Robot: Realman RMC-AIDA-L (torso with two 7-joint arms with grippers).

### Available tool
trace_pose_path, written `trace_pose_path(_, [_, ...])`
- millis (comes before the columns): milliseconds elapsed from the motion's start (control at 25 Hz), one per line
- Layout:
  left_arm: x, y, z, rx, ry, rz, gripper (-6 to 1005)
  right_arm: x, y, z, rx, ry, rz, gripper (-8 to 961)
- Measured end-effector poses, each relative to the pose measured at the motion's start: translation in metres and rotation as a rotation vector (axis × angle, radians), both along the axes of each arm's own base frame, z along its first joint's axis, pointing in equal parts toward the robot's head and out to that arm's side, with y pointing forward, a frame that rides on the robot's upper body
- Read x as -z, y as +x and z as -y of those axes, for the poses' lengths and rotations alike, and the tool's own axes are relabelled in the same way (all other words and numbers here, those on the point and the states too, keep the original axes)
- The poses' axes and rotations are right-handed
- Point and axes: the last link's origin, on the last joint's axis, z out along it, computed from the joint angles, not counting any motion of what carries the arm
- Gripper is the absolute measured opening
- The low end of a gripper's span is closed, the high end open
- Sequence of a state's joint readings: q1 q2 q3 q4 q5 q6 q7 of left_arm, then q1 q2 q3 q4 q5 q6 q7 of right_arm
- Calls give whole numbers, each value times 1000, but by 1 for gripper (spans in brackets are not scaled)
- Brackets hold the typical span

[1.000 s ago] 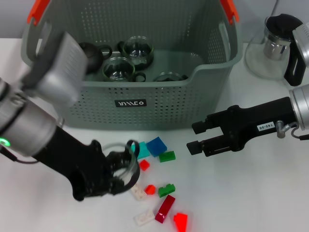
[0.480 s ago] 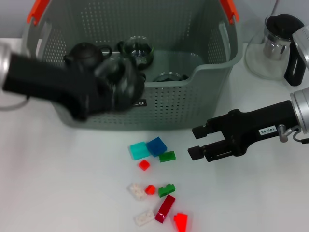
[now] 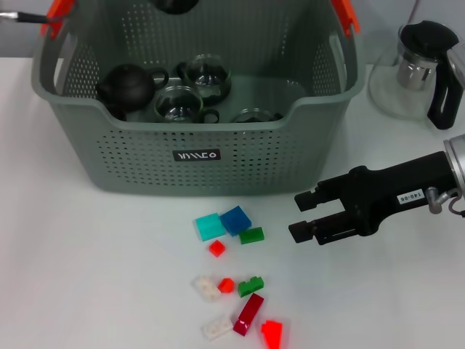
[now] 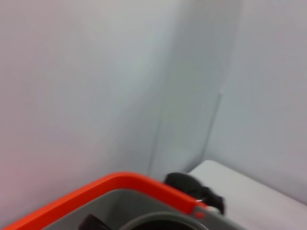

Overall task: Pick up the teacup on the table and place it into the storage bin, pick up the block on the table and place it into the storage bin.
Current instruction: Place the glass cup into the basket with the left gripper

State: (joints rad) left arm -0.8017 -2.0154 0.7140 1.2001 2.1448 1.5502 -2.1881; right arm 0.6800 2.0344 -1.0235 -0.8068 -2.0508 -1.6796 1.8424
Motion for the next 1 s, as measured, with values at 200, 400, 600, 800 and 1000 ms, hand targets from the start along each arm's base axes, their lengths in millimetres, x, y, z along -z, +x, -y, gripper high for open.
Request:
trace_pose_path(200, [28,-4,-30,-76,5,-95,54,0,-2,-1,-2,-5,1,716])
trace_pose_path(400, [52,-3,-45,-106,47,-220,53,0,-3,-1,-4,-7,3,716])
trace_pose_path(600, [71,-6,-53,-126,61,-284,53,0,-1,-2,-2,-4,13,716])
trace_pose_path(800, [89,-10,-58,-135,69,-358,54,2,0,-2,2,-8,23,716])
trace_pose_path(1000, [99,-14,-60,-137,72,-405,54,2,-1,-3,1,-8,23,716])
